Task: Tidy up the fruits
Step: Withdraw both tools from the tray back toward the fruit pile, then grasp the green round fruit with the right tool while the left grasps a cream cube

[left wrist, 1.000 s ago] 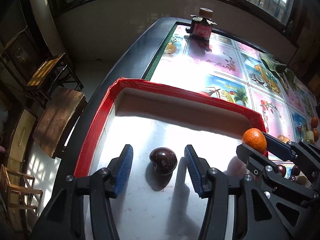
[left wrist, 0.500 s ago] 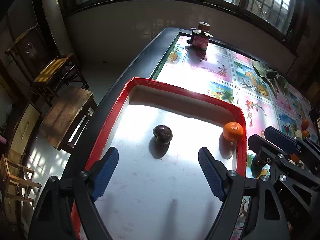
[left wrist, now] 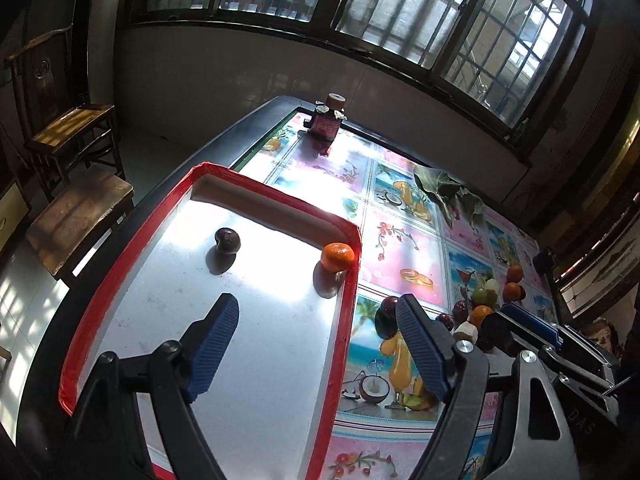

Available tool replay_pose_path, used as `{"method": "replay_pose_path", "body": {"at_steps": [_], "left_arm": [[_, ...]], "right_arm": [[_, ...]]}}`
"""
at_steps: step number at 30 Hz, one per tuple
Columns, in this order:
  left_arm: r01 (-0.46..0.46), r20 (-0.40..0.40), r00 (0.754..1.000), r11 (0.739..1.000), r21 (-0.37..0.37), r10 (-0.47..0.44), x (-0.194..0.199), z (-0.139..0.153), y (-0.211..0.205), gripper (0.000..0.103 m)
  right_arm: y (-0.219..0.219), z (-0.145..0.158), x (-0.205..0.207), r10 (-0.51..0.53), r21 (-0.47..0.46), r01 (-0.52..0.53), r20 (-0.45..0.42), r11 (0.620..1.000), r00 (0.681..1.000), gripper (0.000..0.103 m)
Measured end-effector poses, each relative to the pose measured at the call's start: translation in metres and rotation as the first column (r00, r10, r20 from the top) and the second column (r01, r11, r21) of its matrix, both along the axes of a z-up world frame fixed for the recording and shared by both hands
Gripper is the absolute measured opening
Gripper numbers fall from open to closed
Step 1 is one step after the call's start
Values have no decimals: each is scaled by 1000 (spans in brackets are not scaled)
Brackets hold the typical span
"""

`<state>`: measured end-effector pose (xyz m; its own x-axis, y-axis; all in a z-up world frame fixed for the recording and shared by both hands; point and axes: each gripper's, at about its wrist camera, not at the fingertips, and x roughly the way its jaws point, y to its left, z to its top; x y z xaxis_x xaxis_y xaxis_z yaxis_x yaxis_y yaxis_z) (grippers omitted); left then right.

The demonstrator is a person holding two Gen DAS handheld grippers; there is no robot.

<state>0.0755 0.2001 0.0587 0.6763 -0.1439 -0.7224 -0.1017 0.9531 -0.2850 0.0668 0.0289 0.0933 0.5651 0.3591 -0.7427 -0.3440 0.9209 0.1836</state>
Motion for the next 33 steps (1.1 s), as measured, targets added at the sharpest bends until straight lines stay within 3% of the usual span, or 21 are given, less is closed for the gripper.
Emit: {"method": "replay_pose_path", "body": {"at_steps": [4, 9, 13, 19, 23, 28, 33], "left_arm": [[-23, 14, 1000, 991, 134, 21, -9, 3, -25, 81], [-46, -24, 998, 982, 184, 51, -25, -6, -52, 82], [-23, -51, 998, 979, 204, 34, -38, -18, -80, 82], [40, -145, 989, 968, 249, -3, -35, -42, -109, 81], [104, -166, 985, 940, 326, -51, -33, -47, -130, 82], [127, -196, 978, 941, 314, -67, -25, -52, -139, 82], [141, -211, 975, 932, 334, -72, -21, -57, -143, 82]], "right_arm": [[-47, 2, -24, -41, -8, 41, 16, 999, 999, 49], [-117, -12, -54, -126, -79, 129, 40, 989, 991, 70], [-158, -39, -67, -166, -126, 165, -4, 978, 986, 74], [-150, -71, -57, -74, -148, 60, -91, 987, 993, 73], [-154, -79, -72, -12, -120, -7, -157, 993, 987, 73], [-150, -96, -104, 69, -160, -103, -205, 982, 976, 74], [-142, -108, -118, 98, -167, -136, -219, 977, 971, 73]]}}
